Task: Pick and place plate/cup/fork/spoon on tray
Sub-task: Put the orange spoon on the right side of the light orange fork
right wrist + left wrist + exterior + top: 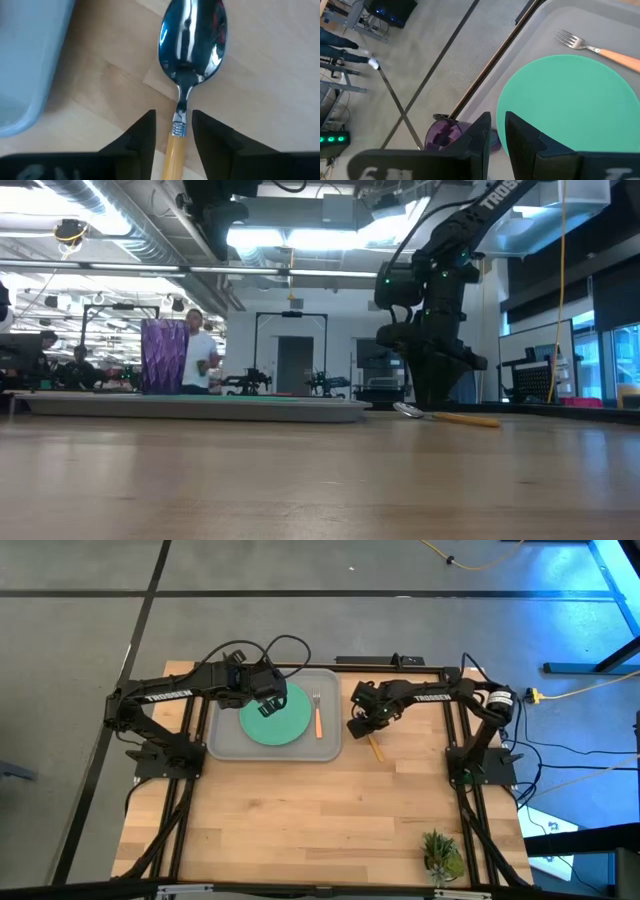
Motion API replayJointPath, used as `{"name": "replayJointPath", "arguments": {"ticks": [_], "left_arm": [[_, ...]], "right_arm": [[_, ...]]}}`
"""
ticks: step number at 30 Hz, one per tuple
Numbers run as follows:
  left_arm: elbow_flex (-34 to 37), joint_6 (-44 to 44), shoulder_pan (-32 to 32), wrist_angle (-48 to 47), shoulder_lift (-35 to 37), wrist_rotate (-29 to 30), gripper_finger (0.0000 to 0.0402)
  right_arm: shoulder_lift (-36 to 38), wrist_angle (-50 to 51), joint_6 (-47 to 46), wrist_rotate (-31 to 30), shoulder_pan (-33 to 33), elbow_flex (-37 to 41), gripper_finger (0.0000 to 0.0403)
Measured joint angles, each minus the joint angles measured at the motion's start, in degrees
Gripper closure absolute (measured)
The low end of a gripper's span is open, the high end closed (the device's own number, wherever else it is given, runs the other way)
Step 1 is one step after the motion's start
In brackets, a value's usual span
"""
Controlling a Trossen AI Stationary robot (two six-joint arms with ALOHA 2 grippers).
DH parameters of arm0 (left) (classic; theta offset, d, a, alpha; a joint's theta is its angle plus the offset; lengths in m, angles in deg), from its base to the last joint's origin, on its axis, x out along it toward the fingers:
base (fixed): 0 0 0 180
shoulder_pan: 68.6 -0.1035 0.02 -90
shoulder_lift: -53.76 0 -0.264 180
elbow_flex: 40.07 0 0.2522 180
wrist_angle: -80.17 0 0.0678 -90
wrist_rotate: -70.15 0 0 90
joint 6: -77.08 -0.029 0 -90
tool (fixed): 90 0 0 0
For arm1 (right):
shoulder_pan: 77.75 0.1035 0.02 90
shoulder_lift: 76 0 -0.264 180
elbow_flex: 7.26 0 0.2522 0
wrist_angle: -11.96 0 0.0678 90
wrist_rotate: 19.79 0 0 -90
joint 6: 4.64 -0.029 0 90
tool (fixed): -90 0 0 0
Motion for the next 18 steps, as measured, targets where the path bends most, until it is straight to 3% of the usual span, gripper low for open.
{"name": "replayJointPath", "arguments": {"ticks": [13, 18], "left_arm": [[0.0, 0.0, 0.0, 0.0, 0.0, 0.0, 0.0351], [0.0, 0.0, 0.0, 0.0, 0.0, 0.0, 0.0351]], "right_arm": [[-4.9, -0.6, 0.1, 0.0, 0.0, -0.3, 0.027], [-5.3, -0.6, 0.2, -0.2, 0.0, -0.2, 0.0303]]}}
